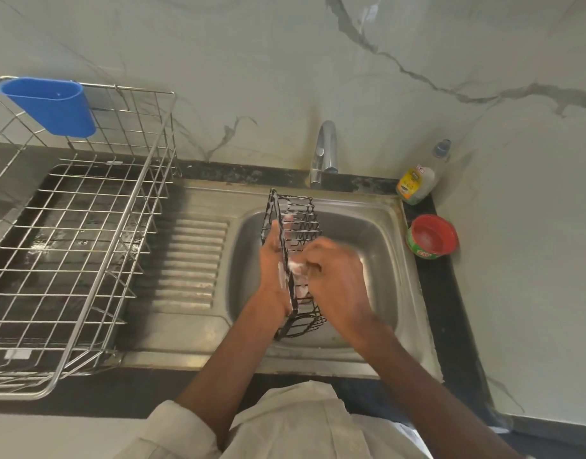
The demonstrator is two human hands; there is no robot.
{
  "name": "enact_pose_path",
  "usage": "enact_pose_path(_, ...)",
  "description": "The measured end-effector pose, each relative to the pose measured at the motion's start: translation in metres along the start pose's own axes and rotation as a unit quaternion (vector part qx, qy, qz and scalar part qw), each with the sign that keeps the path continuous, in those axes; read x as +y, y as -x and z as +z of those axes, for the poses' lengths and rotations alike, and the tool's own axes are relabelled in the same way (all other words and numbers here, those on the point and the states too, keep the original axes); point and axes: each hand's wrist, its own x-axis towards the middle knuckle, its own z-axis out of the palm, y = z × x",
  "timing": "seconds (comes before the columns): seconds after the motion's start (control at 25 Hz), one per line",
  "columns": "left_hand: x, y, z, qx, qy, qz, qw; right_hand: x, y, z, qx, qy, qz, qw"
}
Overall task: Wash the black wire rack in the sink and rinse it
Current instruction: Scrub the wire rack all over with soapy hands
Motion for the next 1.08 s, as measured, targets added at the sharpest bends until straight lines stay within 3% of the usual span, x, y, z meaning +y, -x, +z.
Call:
enact_pose_path(0.12, 0.003, -0.001, -0.003, -0.016, -0.034, 0.009, 0.999, -0.003, 0.027, -0.004, -0.040, 0.024, -0.091, 0.995)
enact_pose_path(0.24, 0.003, 0.009, 0.007, -0.025, -0.104, 0.012, 0.994, 0.020, -0.006, -0.019, 0.092, 0.090, 0.016, 0.992)
enact_pose_path(0.32, 0.001, 0.018, 0.019, -0.033, -0.099, -0.001, 0.995, 0.011, -0.028, -0.019, 0.136, 0.057, 0.058, 0.987)
enact_pose_path(0.48, 0.000, 0.021, 0.019, -0.027, -0.062, 0.002, 0.998, 0.001, -0.003, -0.007, 0.032, 0.105, -0.074, 0.991)
enact_pose_path(0.68, -0.003, 0.009, 0.004, 0.002, -0.112, -0.005, 0.994, 0.014, -0.053, -0.030, 0.081, 0.085, 0.096, 0.988)
enact_pose_path(0.92, -0.007, 0.015, 0.013, 0.026, -0.147, 0.030, 0.988, 0.006, -0.059, -0.027, -0.008, 0.195, 0.026, 0.980)
enact_pose_path(1.08, -0.008, 0.017, 0.026, 0.059, -0.099, 0.072, 0.991, 0.004, -0.038, -0.021, 0.074, 0.139, 0.088, 0.983)
